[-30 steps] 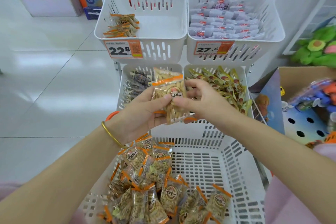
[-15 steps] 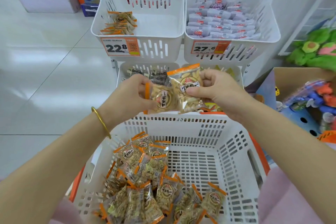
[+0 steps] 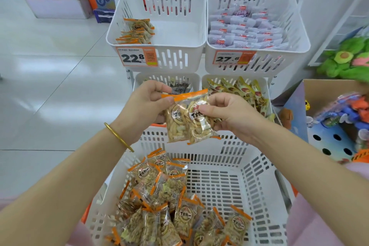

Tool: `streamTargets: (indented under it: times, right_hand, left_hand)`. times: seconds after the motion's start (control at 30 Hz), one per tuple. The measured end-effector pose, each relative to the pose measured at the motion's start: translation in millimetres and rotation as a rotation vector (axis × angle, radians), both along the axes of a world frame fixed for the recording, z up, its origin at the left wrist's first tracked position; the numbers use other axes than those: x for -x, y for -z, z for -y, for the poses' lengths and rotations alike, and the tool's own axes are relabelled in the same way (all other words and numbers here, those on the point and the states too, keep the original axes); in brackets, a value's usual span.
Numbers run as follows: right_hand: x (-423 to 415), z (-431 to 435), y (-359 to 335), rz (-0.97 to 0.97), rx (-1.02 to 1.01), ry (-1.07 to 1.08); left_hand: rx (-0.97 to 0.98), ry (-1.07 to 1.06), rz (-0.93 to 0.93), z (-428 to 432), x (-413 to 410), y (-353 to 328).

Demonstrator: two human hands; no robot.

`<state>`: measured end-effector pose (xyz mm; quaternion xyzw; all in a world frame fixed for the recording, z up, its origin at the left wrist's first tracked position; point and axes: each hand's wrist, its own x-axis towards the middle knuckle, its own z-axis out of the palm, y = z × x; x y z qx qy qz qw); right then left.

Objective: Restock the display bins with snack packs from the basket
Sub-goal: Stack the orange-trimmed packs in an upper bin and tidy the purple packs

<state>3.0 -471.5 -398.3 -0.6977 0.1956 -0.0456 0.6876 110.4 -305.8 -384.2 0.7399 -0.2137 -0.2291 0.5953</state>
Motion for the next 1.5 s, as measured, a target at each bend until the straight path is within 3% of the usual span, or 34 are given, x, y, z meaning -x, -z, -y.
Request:
streamTargets:
  times: [0.2,0.3,0.37,0.53,0.7,0.87,0.97,1.13,1.27,1.37,1.5]
  right_hand:
    - [-8,-8,3,0.025,-0.046,0.063]
    - [-24,-8,-13,0.095,-0.028,0.116]
    - [-43,-4,-30,0.112,-0.010,0.040]
    - [-111,9,-85,0.070,0.387,-0.183]
    - [-202,27,-110,0.258,0.502,0.070]
    - [-264,38,-69,-0.177,1.061,-0.017]
    - [-275,30,-53,-0.247,1.001,-0.061]
    - [-271,30,-75,-0.482,0.778,-0.391]
    - [-273,32,-70,-0.475,0.844,-0.474]
    - [-273,27,-66,-0.437,0.921,-0.412]
    - [-270,18,-70,-0.451,0.810,-0.466]
  left_hand:
    - [0.075,0.001,-0.158,8,9,-4]
    - [-0.068,0.100,0.063,9,1,-11]
    - [-0.077,0.120,0.139,9,-15,-22]
    - [-0.004,0.083,0.357,17,-77,-50]
    - [-0.289,-0.196,0.911,3,-151,-35]
    - [-0.535,-0.133,0.907,-8,-174,-1]
    - [-0.531,-0.122,0.952,-7,-173,5]
    - [-0.552,-0.115,0.927,-5,-170,4]
    - [-0.558,-0.094,0.912,-2,-165,2]
    - [-0.570,-0.080,0.897,-2,-163,2]
    - [-0.564,-0.071,0.880,-5,-162,0]
